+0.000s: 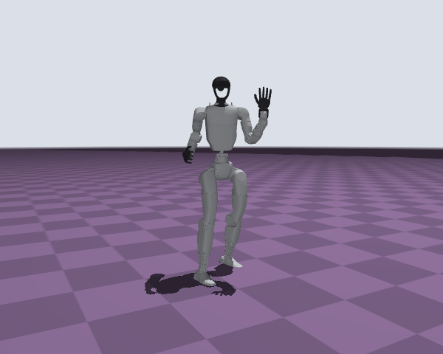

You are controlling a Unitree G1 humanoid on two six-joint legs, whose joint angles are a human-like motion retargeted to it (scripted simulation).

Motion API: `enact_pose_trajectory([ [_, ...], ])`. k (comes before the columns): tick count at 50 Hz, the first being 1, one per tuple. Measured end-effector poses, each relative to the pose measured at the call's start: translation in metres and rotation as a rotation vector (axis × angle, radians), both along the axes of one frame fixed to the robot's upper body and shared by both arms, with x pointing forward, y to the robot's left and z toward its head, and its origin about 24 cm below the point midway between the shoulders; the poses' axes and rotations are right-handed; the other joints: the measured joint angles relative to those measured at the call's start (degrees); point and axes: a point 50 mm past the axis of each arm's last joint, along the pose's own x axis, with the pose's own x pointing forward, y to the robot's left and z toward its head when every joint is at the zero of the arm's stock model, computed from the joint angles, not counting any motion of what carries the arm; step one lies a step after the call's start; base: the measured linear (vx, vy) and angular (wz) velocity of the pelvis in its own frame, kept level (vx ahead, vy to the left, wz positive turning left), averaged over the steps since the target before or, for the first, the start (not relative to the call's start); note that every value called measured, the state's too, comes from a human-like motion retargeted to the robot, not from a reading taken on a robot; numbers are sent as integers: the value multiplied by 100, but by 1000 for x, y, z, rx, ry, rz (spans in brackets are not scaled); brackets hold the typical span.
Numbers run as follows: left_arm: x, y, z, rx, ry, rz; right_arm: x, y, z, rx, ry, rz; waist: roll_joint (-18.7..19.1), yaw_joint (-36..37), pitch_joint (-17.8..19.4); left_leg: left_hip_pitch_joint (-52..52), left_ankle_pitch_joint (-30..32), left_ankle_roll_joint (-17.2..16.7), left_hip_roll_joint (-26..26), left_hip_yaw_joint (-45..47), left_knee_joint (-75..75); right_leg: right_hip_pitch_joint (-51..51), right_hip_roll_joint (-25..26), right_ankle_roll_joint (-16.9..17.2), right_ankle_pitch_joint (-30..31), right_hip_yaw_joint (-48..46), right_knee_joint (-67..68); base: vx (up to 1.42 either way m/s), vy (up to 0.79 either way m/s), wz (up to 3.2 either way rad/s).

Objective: Dance

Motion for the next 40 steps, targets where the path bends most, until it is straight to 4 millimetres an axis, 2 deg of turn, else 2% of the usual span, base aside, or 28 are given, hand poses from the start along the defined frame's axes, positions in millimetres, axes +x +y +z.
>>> enact_pose_trajectory([
  [2,-17,14,-21,-85,38,76,-12,-5,-5,1,40,-76,-222,333,-142,238,11,-82,52,7,77,299,-234,238,99,-1140,44,32,-77,7],
  [4,-29,21,-42,-163,107,112,-25,-9,-10,7,89,-131,-403,733,-116,548,113,-146,255,-45,261,559,-80,346,247,-931,236,39,-70,10],
  [5,-33,23,-52,-195,146,122,-32,-11,-13,10,113,-149,-439,967,-74,675,198,-158,427,-65,386,649,60,453,120,-637,446,33,-70,60],
  [8,-37,21,-78,-243,247,95,-43,-19,-13,-33,174,-139,-664,1147,137,728,648,-47,820,-586,981,995,47,507,-275,-866,841,14,-67,144],
  [11,-38,16,-97,-201,335,102,-51,-23,-15,-76,239,-97,-1011,1076,131,221,966,313,1124,-931,1998,1373,-44,503,-622,-1306,856,0,-60,170],
  [12,-38,14,-102,-171,371,111,-55,-24,-16,-83,261,-97,-1111,1075,158,6,965,563,1252,-968,2462,1516,-62,547,-697,-1393,853,10,-58,150],
  [13,-38,13,-108,-137,415,120,-60,-26,-17,-87,282,-103,-1215,1187,231,-183,874,956,1386,-878,2964,1691,-73,593,-739,-1399,819,13,-54,98],
  [14,-37,10,-114,-97,467,111,-66,-27,-18,-91,302,-116,-1281,1355,346,-324,729,1144,1347,-953,3355,1869,-80,599,-764,-1445,782,15,-47,57],
  [15,-37,7,-120,-54,523,92,-73,-30,-18,-95,320,-132,-1329,1551,482,-441,557,1229,1222,-1110,3691,2047,-84,585,-781,-1512,742,3,-42,43],
  [19,-28,-16,-144,105,732,-147,-79,-36,-17,-132,344,-148,-1324,2050,783,-902,282,771,-155,-1757,3665,2205,-26,438,-738,-1516,499,-30,-23,12],
  [22,-24,-32,-160,251,888,-340,-78,-36,-19,-154,359,-131,-1113,2194,767,-1137,414,365,-949,-2106,2736,2135,175,261,-679,-1581,278,-41,-6,-27],
  [25,-21,-53,-182,324,1020,-588,-74,-31,-24,-138,366,-112,-807,2385,751,-1088,566,-78,-1297,-2424,1365,2078,447,187,-668,-1447,201,-33,2,-74],
  [27,-14,-75,-197,349,1073,-769,-68,-27,-27,-126,355,-99,-720,2534,836,-1055,1109,813,-1565,-2579,823,2048,417,184,-704,-1248,274,-41,5,-87],
  [28,-11,-88,-203,376,1094,-855,-64,-24,-28,-119,343,-88,-695,2543,874,-983,1093,1046,-1680,-2586,692,1984,353,215,-736,-1173,365,-47,7,-52],
  [30,1,-118,-211,427,1105,-1011,-52,-18,-30,-102,317,-52,-536,2433,926,-772,807,1080,-1254,-1609,613,1783,295,368,-851,-1101,748,-41,13,-47],
  [32,13,-143,-212,466,1078,-1099,-38,-8,-34,-79,300,19,-412,2384,893,-808,815,888,-1432,-2349,447,1544,434,463,-882,-775,1151,-33,6,-113],
  [35,32,-171,-196,517,947,-1179,-22,4,-37,-58,286,119,-319,2131,689,-824,655,1057,-1226,-1409,402,1185,421,565,-731,-798,1803,-17,10,-110],
  [38,46,-195,-169,696,799,-1159,-16,6,-33,-66,258,148,-201,2113,656,-842,445,955,-1293,-1596,566,758,543,817,61,-549,2801,-5,7,-137],
  [40,50,-208,-148,833,681,-1106,-14,6,-30,-71,230,139,-184,2092,642,-864,312,966,-1319,-1371,665,431,602,1281,594,-369,3369,-9,-5,-120],
])
